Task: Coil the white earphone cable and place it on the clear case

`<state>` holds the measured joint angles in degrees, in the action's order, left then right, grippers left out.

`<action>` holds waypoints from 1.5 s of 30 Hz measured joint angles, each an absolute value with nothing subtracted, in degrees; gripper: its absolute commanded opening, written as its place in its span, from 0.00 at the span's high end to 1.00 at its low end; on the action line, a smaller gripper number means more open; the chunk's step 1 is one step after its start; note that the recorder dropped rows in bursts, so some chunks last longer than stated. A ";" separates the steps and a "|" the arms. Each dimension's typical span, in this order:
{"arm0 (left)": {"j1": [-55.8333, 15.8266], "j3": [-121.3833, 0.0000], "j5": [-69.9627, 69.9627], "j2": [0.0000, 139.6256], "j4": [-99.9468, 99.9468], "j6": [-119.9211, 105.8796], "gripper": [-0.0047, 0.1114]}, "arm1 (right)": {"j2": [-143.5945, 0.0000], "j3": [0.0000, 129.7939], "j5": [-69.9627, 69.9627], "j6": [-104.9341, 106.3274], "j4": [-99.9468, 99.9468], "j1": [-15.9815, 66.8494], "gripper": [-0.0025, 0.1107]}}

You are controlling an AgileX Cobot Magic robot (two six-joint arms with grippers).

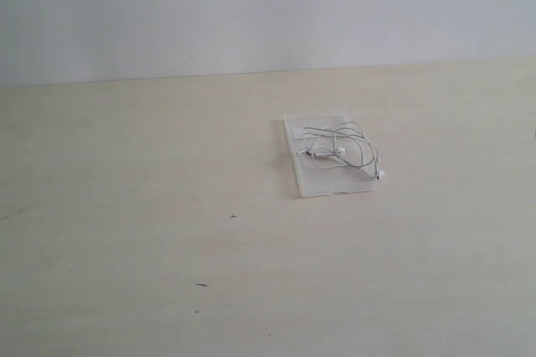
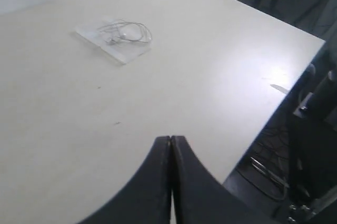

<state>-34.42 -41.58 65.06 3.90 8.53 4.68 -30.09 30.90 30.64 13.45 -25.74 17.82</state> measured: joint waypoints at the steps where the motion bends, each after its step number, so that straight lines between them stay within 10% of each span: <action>1: -34.42 -41.58 65.06 3.26 7.15 4.68 0.96 | -30.09 30.90 30.64 13.45 -25.74 17.82 0.98; 28: -34.03 -41.58 65.05 0.33 -9.46 4.68 0.96 | -30.09 30.90 30.64 13.45 -25.74 17.82 0.98; 45: -5.45 -15.33 21.51 0.21 -7.81 7.21 0.96 | -30.09 30.90 30.64 13.45 -25.74 17.82 0.98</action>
